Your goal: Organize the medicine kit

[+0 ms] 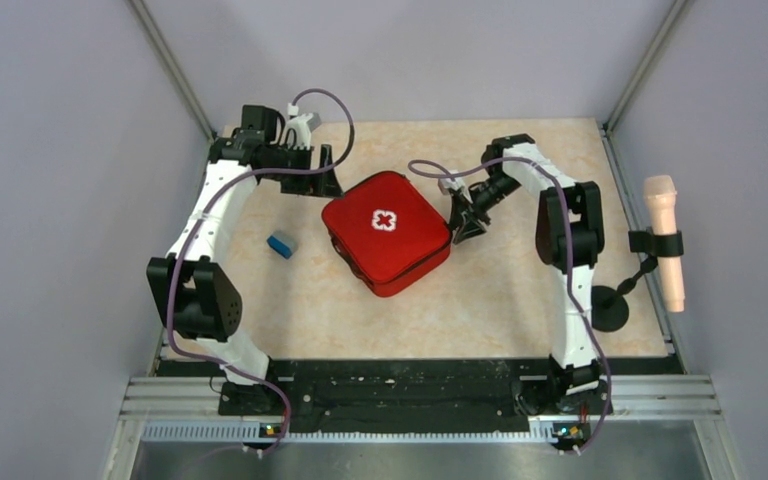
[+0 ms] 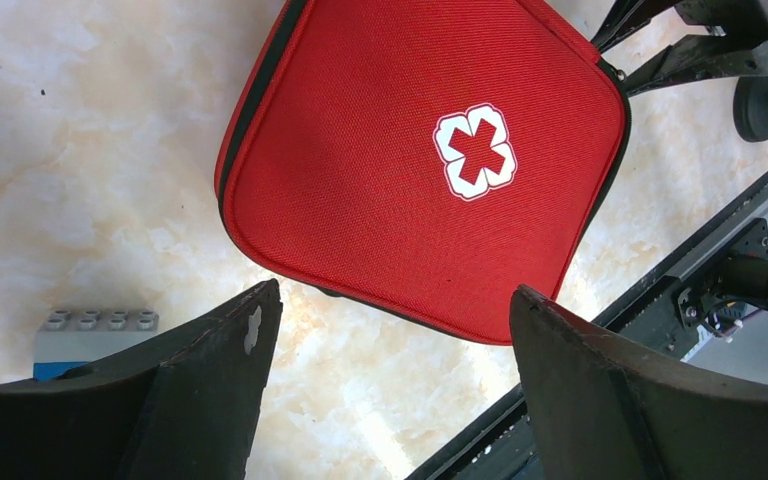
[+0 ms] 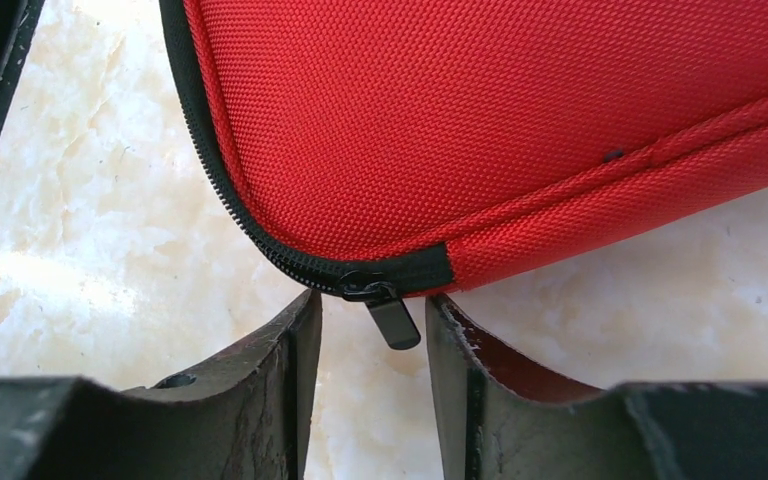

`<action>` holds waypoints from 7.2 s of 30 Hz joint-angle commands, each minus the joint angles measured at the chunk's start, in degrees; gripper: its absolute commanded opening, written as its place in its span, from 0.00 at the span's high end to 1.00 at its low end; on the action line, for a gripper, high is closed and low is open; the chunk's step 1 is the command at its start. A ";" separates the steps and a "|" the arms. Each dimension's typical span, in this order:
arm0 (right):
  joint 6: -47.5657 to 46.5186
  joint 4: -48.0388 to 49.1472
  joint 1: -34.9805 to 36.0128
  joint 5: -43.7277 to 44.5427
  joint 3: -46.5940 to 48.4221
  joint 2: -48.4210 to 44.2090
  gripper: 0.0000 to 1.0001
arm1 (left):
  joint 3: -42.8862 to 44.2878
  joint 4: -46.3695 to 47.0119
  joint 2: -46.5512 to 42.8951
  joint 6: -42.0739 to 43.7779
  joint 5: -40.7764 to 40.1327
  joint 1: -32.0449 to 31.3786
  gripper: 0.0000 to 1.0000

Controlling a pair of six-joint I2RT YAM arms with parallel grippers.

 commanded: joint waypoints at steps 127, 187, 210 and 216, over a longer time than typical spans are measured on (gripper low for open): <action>55.79 100.01 7.64 42.21 -43.16 -23.99 1.00 | 8.48 8.03 34.46 13.76 23.11 -3.18 1.00; 91.83 88.49 8.83 11.15 -31.77 -19.23 0.69 | 2.89 9.32 28.61 9.27 31.82 -4.63 1.00; 106.08 80.47 1.33 13.52 -44.16 -29.07 1.00 | 2.27 13.13 26.92 4.10 23.88 -1.84 1.00; 102.84 79.26 -0.44 9.15 -52.86 -35.28 1.00 | 2.29 13.49 26.88 3.27 22.46 -1.60 1.00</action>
